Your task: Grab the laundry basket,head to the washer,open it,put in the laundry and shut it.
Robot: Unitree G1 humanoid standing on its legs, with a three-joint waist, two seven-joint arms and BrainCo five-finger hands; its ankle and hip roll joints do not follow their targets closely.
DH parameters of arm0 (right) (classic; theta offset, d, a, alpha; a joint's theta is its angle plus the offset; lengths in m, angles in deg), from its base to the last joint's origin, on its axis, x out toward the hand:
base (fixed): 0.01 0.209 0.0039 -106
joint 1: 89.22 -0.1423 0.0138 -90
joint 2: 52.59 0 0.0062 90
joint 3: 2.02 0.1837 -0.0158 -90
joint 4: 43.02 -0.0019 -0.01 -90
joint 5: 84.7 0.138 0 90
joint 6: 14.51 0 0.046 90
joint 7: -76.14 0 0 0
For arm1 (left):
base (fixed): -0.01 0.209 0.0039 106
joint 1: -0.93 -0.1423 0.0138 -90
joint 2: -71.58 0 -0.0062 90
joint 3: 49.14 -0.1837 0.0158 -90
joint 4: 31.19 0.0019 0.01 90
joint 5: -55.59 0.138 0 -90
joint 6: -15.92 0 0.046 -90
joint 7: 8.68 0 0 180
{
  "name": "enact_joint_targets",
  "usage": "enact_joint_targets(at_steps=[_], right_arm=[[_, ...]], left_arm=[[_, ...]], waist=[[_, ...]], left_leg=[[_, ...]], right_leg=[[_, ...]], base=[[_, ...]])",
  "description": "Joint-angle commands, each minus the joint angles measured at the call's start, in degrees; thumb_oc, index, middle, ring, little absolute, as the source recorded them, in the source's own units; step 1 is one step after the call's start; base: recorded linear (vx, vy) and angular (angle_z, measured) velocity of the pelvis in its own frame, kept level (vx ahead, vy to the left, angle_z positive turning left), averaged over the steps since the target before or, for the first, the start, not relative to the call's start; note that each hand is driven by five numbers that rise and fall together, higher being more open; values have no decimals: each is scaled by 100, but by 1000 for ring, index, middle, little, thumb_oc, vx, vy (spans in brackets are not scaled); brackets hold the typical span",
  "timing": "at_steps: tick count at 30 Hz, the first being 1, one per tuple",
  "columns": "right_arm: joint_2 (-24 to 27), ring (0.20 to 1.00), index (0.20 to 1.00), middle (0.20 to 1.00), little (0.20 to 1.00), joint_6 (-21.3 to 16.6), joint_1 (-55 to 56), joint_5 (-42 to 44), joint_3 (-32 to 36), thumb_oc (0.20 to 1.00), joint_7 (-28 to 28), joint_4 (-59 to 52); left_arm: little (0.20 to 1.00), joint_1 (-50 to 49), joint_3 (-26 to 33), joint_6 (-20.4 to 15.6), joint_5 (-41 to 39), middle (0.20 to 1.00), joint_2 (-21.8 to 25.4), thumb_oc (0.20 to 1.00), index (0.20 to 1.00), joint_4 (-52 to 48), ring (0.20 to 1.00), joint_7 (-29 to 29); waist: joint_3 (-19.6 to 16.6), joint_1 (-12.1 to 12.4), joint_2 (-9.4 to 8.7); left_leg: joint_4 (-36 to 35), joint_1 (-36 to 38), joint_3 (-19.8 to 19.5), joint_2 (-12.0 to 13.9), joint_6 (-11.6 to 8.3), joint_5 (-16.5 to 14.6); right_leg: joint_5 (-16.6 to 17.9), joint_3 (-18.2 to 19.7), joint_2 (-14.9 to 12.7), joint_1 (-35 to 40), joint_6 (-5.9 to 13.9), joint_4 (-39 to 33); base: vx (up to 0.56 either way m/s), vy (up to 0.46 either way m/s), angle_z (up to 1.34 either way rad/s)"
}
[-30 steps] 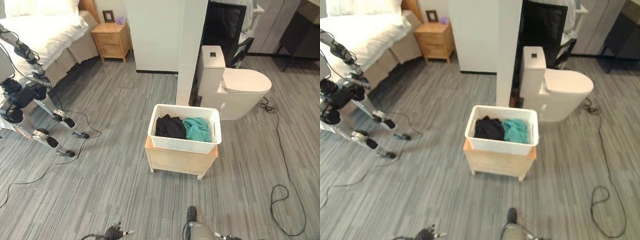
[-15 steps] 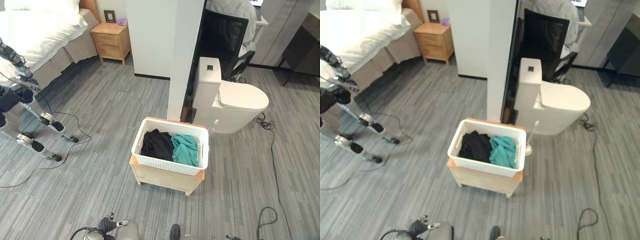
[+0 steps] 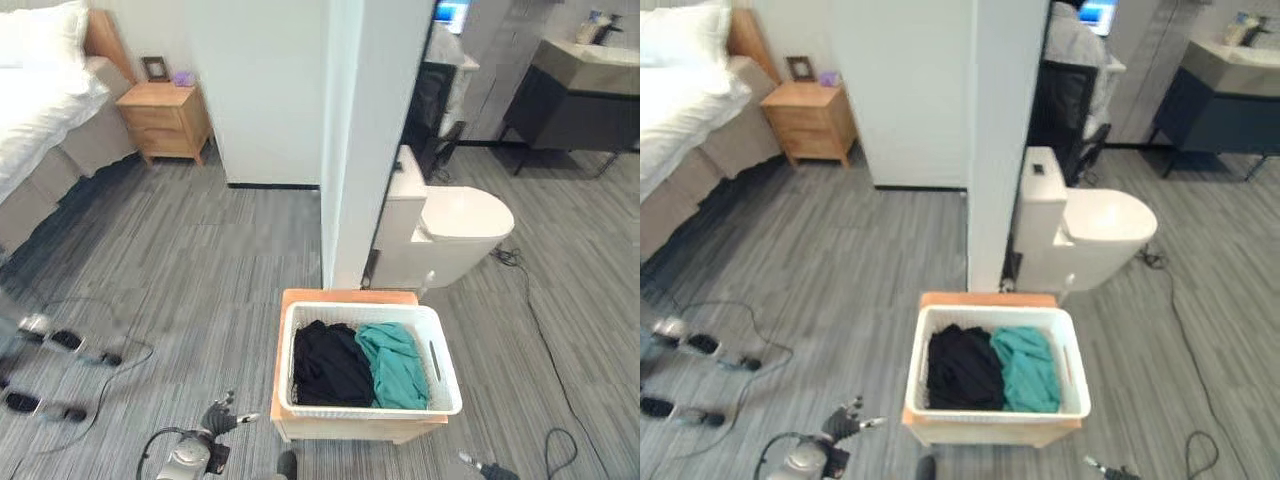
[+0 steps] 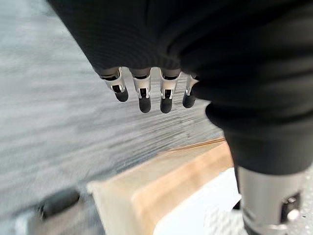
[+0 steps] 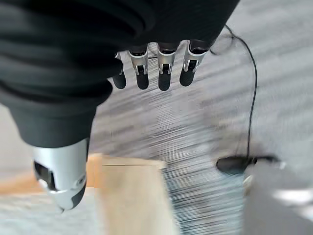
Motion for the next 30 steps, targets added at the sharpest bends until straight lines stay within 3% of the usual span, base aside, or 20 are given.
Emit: enact_joint_targets(at_steps=[1, 2, 4, 5, 9, 12, 14, 17, 18, 19, 21, 24, 25, 30], right_arm=[[475, 1000, 1000, 1000, 1000, -9, -161, 530, 233, 1000, -280, 319], [553, 1000, 1000, 1000, 1000, 63, -56, 728, 465, 1000, -286, 499], [620, 1000, 1000, 1000, 1000, 94, 72, 1056, 780, 1000, -294, 669], [607, 1000, 1000, 1000, 1000, 225, 242, 1245, 1028, 1000, -194, 931], [558, 1000, 1000, 1000, 1000, 318, 426, 1392, 1262, 1000, -159, 1259], [409, 1000, 1000, 1000, 1000, 141, 493, 1447, 1158, 1000, -165, 920], [298, 1000, 1000, 1000, 1000, -53, 633, 1019, 842, 1000, -333, -56], [520, 1000, 1000, 1000, 1000, -41, 1225, 20, 782, 1000, -590, -2863], [651, 1000, 1000, 1000, 1000, 44, 1495, -442, 992, 1000, -625, -4344], [627, 1000, 1000, 1000, 1000, 38, 1640, -562, 1152, 1000, -647, -4987], [617, 1000, 1000, 1000, 1000, 25, 1759, -738, 1289, 1000, -675, -5375], [798, 1000, 1000, 1000, 1000, 65, 1785, -1444, 1605, 1000, -768, -6261], [854, 1000, 1000, 1000, 1000, 115, 1643, -1546, 1607, 1000, -810, -6362], [873, 1000, 1000, 1000, 1000, 221, 1381, -1483, 1394, 1000, -771, -6312]], left_arm=[[1000, -85, 194, -42, -384, 1000, -203, 1000, 1000, -92, 1000, -83], [1000, -108, 261, 47, -452, 1000, -218, 1000, 1000, -119, 1000, -75], [1000, -75, 321, 139, -533, 1000, -252, 1000, 1000, 69, 1000, -102], [1000, -30, 468, 210, -426, 1000, -391, 1000, 1000, 693, 1000, -191], [1000, -92, 819, 306, -559, 1000, -631, 1000, 1000, 1485, 1000, -142], [1000, -263, 1136, 286, -894, 1000, -649, 1000, 1000, 1494, 1000, -164], [1000, -471, 1369, 265, -1009, 1000, -563, 1000, 1000, 1122, 1000, -236], [1000, -1000, 1761, 387, -960, 1000, -287, 1000, 1000, 404, 1000, -197], [1000, -1207, 2043, 477, -1027, 1000, -114, 1000, 1000, 10, 1000, -189], [1000, -1308, 2176, 486, -1009, 1000, -21, 1000, 1000, -313, 1000, -226], [1000, -1395, 2230, 501, -975, 1000, 64, 1000, 1000, -656, 1000, -222], [1000, -1643, 2408, 572, -846, 1000, 463, 1000, 1000, -1987, 1000, -112], [1000, -1634, 2453, 632, -1198, 1000, 589, 1000, 1000, -2287, 1000, -104], [1000, -1500, 2414, 724, -1467, 1000, 822, 1000, 1000, -2791, 1000, -129]], waist=[[-56, 219, 200], [-95, 179, 235], [-89, 145, 185], [-114, 131, 118], [-241, 87, 61], [-286, 39, 36], [-286, 9, 33], [-298, -77, 81], [-327, -118, 126], [-334, -135, 151], [-342, -138, 167], [-342, -119, 243], [-346, -83, 264], [-305, -61, 264]], left_leg=[[723, -701, -373, 377, -379, -239], [624, -613, -361, 397, -382, -282], [655, -559, -328, 388, -400, -329], [703, -521, -281, 352, -419, -381], [616, -406, -331, 391, -482, -358], [467, -322, -370, 471, -547, -264], [350, -304, -392, 513, -583, -167], [136, -183, -342, 605, -634, -69], [19, -174, -339, 649, -648, -8], [-2, -169, -354, 661, -651, -6], [-10, -165, -366, 669, -652, -10], [-39, -186, -430, 722, -653, -8], [-40, -189, -436, 753, -656, -2], [-32, -176, -435, 783, -673, -4]], right_leg=[[641, -255, 83, 103, 33, -550], [856, -307, -65, 32, 79, -742], [946, -356, -147, 53, 116, -821], [939, -482, -187, 193, 162, -936], [847, -569, -97, 370, 136, -1068], [782, -576, -1, 423, 100, -1134], [742, -559, 64, 418, 74, -1181], [702, -507, 133, 449, 59, -1262], [697, -497, 165, 434, 56, -1326], [679, -494, 180, 450, 47, -1356], [659, -509, 194, 464, 40, -1360], [586, -551, 251, 480, 8, -1366], [576, -579, 272, 484, 3, -1360], [538, -599, 311, 522, -6, -1364]], base=[[95, -30, -36], [121, -23, -25], [120, -32, 6], [105, -44, 17], [75, -53, 9], [40, -72, -5], [-2, -41, 4], [13, -5, -4], [0, 0, 0], [0, 0, 0], [7, 2, 2], [21, 9, 5], [20, 11, 6], [4, 3, 1]])
